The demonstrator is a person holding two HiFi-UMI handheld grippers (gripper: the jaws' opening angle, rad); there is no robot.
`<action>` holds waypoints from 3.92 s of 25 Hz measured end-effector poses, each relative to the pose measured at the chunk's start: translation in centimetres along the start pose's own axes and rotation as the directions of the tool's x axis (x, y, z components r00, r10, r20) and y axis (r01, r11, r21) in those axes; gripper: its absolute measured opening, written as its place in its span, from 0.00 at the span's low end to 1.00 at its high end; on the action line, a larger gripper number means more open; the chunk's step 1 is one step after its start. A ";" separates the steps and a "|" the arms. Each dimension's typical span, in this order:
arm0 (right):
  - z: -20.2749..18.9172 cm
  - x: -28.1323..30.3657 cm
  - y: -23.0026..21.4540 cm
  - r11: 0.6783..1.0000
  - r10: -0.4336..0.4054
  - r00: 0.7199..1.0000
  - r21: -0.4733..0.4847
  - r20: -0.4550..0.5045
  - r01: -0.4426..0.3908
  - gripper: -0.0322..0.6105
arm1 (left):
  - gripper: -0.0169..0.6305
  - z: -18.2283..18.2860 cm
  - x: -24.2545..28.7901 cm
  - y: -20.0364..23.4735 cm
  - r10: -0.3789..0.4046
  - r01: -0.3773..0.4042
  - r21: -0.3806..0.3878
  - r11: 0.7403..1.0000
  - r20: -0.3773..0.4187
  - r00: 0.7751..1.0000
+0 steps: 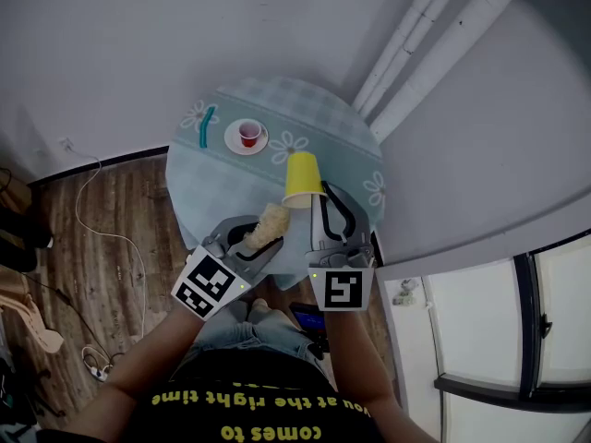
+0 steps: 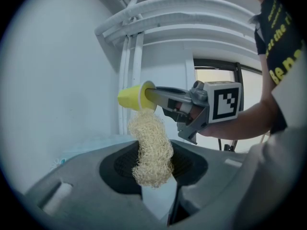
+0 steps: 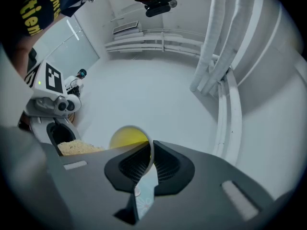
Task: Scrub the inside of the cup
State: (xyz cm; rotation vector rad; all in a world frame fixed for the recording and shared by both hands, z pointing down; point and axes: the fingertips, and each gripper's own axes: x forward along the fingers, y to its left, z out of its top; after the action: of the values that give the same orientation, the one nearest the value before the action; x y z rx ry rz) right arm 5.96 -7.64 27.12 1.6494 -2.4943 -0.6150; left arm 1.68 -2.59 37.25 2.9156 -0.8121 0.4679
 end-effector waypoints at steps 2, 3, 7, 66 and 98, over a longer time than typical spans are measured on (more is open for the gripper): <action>0.5 0.0 -0.1 1.000 0.009 1.000 0.029 0.023 -0.010 0.09 | 0.25 -0.3 0.1 0.5 0.010 -0.011 -0.009 1.000 -0.009 1.000; 0.9 -0.1 0.0 0.998 0.016 0.999 0.053 0.040 -0.018 0.09 | 0.26 -0.3 0.1 0.8 0.018 -0.018 -0.020 1.000 -0.011 1.000; 1.9 -0.5 1.8 0.993 0.073 0.993 0.084 0.087 -0.081 0.09 | 0.25 -0.5 0.0 2.2 0.043 -0.043 -0.070 0.997 -0.011 0.999; -6.9 -1.8 3.2 0.980 0.149 0.970 -0.099 -0.190 -0.170 0.09 | 0.25 -1.4 1.5 4.1 0.072 -0.070 0.040 0.997 -0.037 0.997; -6.4 -2.0 3.2 0.957 0.187 0.966 -0.187 -0.177 -0.219 0.09 | 0.25 0.4 1.4 3.7 0.073 -0.064 0.146 0.987 -0.052 0.996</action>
State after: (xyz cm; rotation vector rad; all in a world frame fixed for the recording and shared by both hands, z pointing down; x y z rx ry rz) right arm 5.85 -6.55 34.50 1.2954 -2.3568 -0.6638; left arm 1.03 -6.49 37.33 2.9966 -0.9097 0.6389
